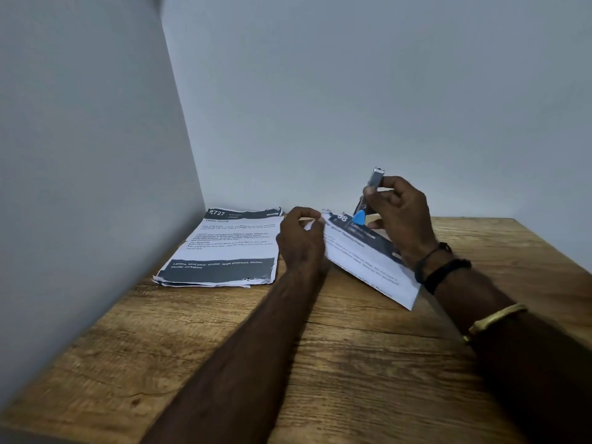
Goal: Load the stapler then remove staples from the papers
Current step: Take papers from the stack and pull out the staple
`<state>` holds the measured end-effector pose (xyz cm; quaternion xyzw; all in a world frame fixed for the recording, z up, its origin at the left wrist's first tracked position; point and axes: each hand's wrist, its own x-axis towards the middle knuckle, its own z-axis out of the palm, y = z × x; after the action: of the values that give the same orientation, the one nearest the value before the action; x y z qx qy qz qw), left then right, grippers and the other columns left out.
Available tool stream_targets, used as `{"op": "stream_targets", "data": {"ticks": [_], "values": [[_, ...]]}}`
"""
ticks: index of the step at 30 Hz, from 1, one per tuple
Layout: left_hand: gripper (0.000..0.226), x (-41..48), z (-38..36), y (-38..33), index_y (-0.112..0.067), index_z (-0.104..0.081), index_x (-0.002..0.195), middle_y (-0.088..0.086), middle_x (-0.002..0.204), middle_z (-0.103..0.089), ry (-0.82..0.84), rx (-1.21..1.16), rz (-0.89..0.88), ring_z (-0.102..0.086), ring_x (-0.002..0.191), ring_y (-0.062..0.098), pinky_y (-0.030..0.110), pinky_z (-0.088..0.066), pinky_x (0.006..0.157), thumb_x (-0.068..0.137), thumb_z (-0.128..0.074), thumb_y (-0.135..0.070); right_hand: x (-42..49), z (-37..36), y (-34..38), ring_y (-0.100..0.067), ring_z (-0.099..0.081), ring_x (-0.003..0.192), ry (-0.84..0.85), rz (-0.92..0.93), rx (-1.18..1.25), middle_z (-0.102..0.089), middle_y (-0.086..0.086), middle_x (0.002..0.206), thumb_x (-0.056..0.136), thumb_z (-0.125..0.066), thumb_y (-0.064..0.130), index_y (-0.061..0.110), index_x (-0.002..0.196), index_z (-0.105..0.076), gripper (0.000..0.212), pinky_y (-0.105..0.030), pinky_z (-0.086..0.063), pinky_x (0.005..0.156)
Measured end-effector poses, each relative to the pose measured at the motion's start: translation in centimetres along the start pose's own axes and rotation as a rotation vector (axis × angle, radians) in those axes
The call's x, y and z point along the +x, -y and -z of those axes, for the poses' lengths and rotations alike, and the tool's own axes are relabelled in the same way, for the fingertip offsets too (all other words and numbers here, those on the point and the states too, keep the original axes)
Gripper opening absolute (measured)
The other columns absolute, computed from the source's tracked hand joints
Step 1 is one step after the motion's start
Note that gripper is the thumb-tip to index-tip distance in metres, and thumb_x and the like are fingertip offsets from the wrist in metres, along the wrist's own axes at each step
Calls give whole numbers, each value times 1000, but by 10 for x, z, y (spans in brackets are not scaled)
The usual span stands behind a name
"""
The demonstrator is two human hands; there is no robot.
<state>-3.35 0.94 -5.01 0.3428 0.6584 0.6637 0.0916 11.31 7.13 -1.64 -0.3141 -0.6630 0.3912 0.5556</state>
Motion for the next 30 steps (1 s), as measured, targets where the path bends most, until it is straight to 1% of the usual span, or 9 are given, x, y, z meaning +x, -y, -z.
{"op": "stream_targets", "data": {"ticks": [3,6,8,12,16,21,25,27,30], "values": [[15,5,8,0,-16,-79,103,1,104,-78,-117,-47,18,-69,99,15,20,-46,86,91,-71,-17,-4,4,12,-14,-73,72,77,82,-288,-77,2,75,87,-77,39,20,99,-75,23,-34,-58,70],[23,7,11,0,-13,-76,114,4,114,-76,-219,-86,23,-68,109,19,18,-43,91,95,-67,-20,-16,2,20,-9,-68,75,247,93,-651,-74,10,78,77,-78,50,26,80,-78,24,-24,-50,65],[31,6,10,-2,-12,-71,124,6,125,-73,-227,-92,16,-65,119,21,21,-42,97,95,-67,-23,-27,-5,23,-10,-67,74,311,56,-828,-71,11,76,69,-77,50,27,71,-77,23,-24,-50,63],[53,4,7,-5,-10,-59,139,8,142,-62,-166,-83,0,-56,133,23,35,-44,113,90,-73,-22,-38,-15,20,-18,-65,69,376,6,-1009,-70,6,71,62,-74,48,23,74,-75,27,-24,-45,55],[63,4,5,-4,-9,-53,144,7,147,-57,-152,-83,-29,-52,138,21,29,-38,113,87,-76,-20,-43,-18,14,-20,-56,63,347,45,-1087,-58,6,65,67,-73,50,19,78,-71,33,-23,-30,49],[68,5,4,-4,-8,-51,146,7,148,-56,-152,-138,-29,-52,138,20,37,-45,114,84,-78,-16,-41,-19,7,-23,-59,65,373,26,-1087,-57,6,63,71,-75,54,16,71,-72,38,-23,-30,47],[72,6,1,-7,-8,-49,147,7,149,-55,-186,-217,-17,-51,138,19,40,-45,115,82,-78,-13,-37,-12,8,-22,-64,74,256,-15,-940,-68,3,77,71,-75,50,21,77,-69,30,-28,-47,57],[73,6,-2,-10,-10,-49,148,9,147,-57,-182,-289,8,-54,136,24,50,-49,109,81,-78,-12,-33,-5,11,-23,-67,78,116,-79,-727,-70,4,82,76,-67,37,24,86,-64,17,-31,-51,64],[78,1,-13,-20,-8,-49,148,8,147,-55,-166,-412,54,-56,134,29,54,-51,106,76,-80,-15,-27,8,18,-22,-75,64,0,-310,-167,-76,-6,84,82,-62,24,24,106,-64,24,-34,-59,60]]}}
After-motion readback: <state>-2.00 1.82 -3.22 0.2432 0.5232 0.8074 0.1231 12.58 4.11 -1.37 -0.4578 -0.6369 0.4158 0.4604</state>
